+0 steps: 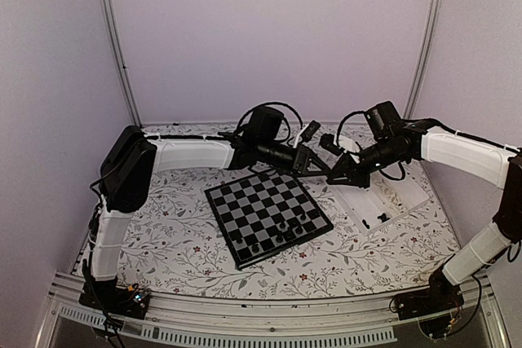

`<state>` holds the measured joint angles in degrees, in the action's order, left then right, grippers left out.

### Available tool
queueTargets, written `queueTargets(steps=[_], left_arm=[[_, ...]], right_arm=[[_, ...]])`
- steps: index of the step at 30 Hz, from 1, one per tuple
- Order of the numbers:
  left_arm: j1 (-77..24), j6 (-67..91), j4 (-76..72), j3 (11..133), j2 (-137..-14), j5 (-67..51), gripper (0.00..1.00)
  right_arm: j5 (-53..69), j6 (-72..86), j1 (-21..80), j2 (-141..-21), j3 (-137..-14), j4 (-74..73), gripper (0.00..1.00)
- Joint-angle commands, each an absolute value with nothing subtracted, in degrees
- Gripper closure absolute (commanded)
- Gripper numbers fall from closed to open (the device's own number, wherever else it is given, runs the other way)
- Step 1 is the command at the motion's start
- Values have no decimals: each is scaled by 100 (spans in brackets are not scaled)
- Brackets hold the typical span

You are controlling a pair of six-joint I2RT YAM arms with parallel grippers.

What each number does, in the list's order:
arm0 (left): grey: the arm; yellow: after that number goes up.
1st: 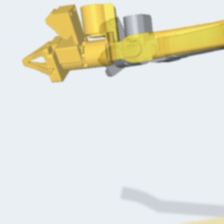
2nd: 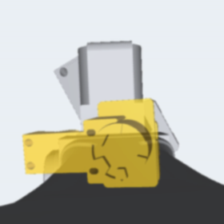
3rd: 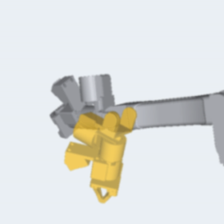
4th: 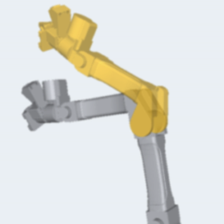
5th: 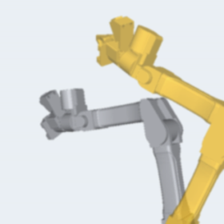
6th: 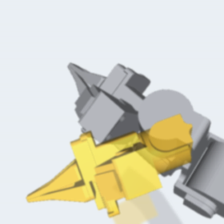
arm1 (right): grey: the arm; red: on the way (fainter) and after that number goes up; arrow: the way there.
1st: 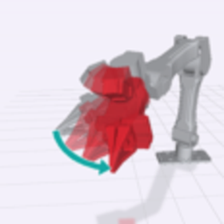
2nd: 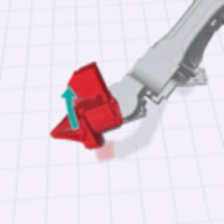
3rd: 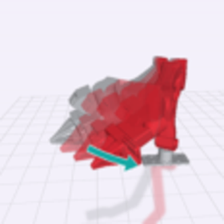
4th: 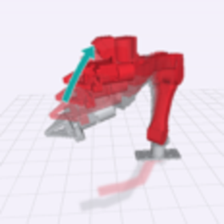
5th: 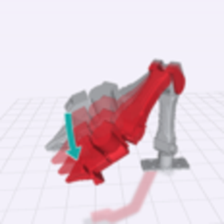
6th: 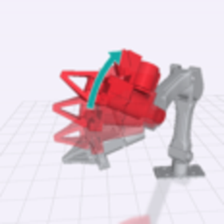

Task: Set up the chess pieces on the board
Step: Place the chess piece on the chessboard.

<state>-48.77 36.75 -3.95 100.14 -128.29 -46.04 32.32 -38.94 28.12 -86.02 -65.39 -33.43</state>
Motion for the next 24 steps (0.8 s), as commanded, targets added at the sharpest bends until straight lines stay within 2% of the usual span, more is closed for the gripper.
queueTargets(steps=[1, 5, 8, 10, 13, 16, 21, 24], left_arm=[[-4931, 3704, -299, 10096, -12962, -4761, 85], [-4922, 3734, -290, 10107, -12950, -4797, 90], [-4897, 3735, -290, 10099, -12894, -4788, 93], [-4866, 3717, -290, 10062, -12834, -4731, 94], [-4819, 3455, -101, 10020, -12675, -4429, 95], [-4791, 2999, 483, 10036, -12459, -4007, 95], [-4799, 2195, 1095, 9807, -12005, -2987, 95], [-4847, 1756, 1209, 9503, -11742, -2264, 96]], right_arm=[[3300, -3807, 2859, -8696, -6718, -3165, 95], [3229, -3782, 2862, -8710, -6710, -3112, 94], [3154, -3733, 2863, -8736, -6696, -3053, 89], [3130, -3702, 2858, -8760, -6698, -3065, 80], [3320, -3731, 2862, -8771, -6725, -3385, 62], [3622, -4063, 2842, -8727, -6684, -3878, 49], [3838, -4414, 2589, -8386, -6019, -4141, 42], [3773, -4537, 2313, -8277, -5505, -3979, 41]])
